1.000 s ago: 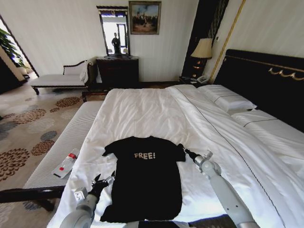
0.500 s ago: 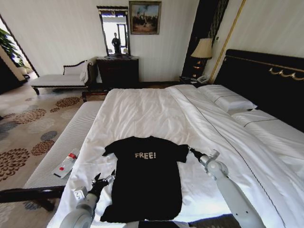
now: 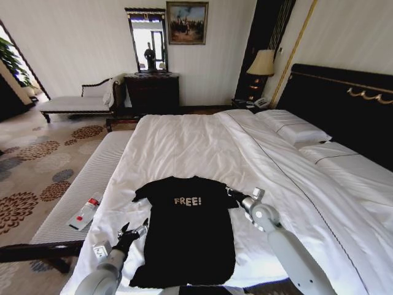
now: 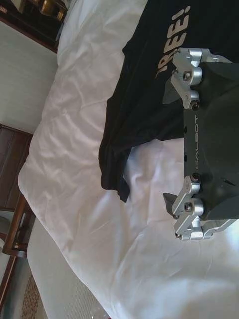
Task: Fold the clothes on the bed.
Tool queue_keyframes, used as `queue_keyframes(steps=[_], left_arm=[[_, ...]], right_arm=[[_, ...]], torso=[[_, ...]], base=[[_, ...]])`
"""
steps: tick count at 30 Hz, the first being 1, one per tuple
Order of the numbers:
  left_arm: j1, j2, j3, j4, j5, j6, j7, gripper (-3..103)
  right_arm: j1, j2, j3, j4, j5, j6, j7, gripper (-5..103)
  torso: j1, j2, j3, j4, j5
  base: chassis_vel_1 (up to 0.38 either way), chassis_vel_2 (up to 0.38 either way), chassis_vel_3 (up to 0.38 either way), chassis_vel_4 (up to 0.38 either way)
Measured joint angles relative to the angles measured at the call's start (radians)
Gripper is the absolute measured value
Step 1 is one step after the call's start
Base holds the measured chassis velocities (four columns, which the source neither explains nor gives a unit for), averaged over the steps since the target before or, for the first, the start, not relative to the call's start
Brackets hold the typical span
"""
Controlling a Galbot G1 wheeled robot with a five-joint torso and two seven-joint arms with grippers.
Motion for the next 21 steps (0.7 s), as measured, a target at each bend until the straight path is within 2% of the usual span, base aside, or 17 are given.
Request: queue_keyframes(steps=[5, 12, 21], left_arm=[[0.004, -0.002, -0.007, -0.003, 0.000, -0.001, 0.003, 100], [-0.001, 0.011, -0.014, -0.011, -0.001, -0.001, 0.000, 100], [-0.018, 0.021, 0.006, -0.011, 0.006, 0.001, -0.006, 100]], right_arm=[[0.037, 0.040, -0.073, -0.030, 0.001, -0.009, 0.020, 0], [0.073, 0.084, -0.111, -0.126, -0.027, -0.005, 0.007, 0], [0.084, 0.098, -0.145, -0.154, -0.058, 0.004, -0.012, 0]], torso=[[0.000, 0.000, 0.000, -0.0001, 0.0001], [0.000, 0.000, 0.000, -0.0002, 0.0001], [0.000, 0.000, 0.000, -0.0002, 0.0002]], base=[[0.000, 0.000, 0.000, 0.000], [0.000, 0.000, 0.000, 0.000], [0.000, 0.000, 0.000, 0.000]])
